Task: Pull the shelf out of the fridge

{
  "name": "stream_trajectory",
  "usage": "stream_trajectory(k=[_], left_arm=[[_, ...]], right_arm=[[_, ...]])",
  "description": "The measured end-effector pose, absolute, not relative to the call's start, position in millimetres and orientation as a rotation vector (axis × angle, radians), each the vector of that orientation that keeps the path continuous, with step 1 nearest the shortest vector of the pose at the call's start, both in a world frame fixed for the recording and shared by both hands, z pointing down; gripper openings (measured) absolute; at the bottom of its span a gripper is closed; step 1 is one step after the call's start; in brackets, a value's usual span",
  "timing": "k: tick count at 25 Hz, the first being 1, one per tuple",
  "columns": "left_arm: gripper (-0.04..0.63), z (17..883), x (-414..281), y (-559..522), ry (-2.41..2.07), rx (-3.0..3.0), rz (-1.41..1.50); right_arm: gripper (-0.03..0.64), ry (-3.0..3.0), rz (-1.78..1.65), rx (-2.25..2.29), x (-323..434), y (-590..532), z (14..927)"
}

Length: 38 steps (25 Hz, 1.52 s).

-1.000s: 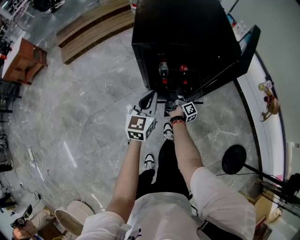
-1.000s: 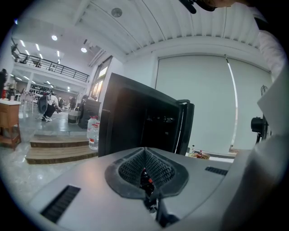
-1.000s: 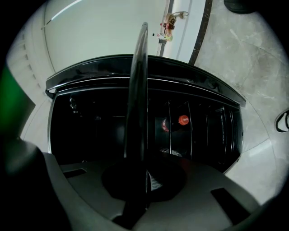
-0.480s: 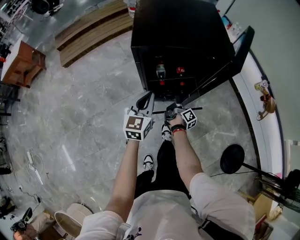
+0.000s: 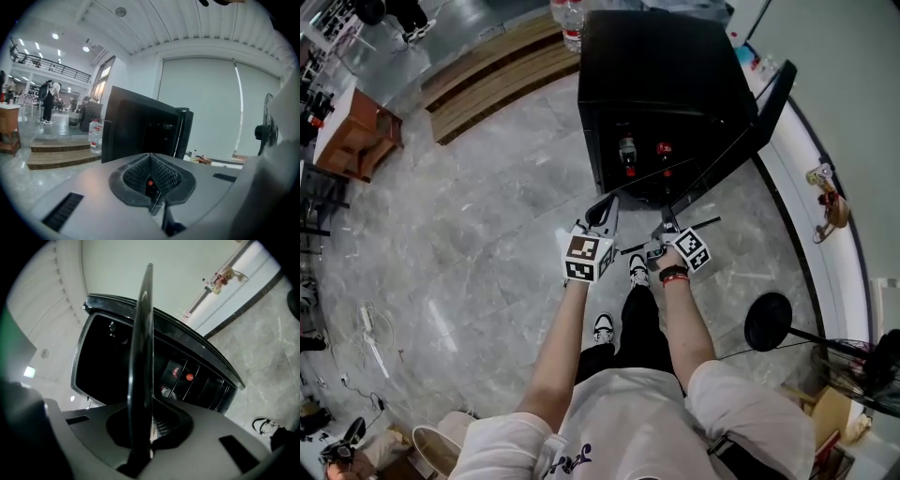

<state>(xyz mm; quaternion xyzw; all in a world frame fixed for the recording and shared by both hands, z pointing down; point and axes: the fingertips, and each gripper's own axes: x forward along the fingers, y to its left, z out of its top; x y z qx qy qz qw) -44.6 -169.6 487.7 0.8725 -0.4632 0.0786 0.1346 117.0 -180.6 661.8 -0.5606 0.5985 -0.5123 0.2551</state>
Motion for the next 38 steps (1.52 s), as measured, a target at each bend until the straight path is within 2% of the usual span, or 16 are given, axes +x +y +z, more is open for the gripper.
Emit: stream_trajectory(k=[16,38], left_arm=[[0.017,432,-42,-104,-1.329,2.601,0.245],[0.017,354,-68,-52,-1.421,2.733,0.173]], right_arm=[[0.023,2.140,-0.987,-1.864,133,-96,521],[0.023,2.370,-0.303,-2.126,128,-37,371]])
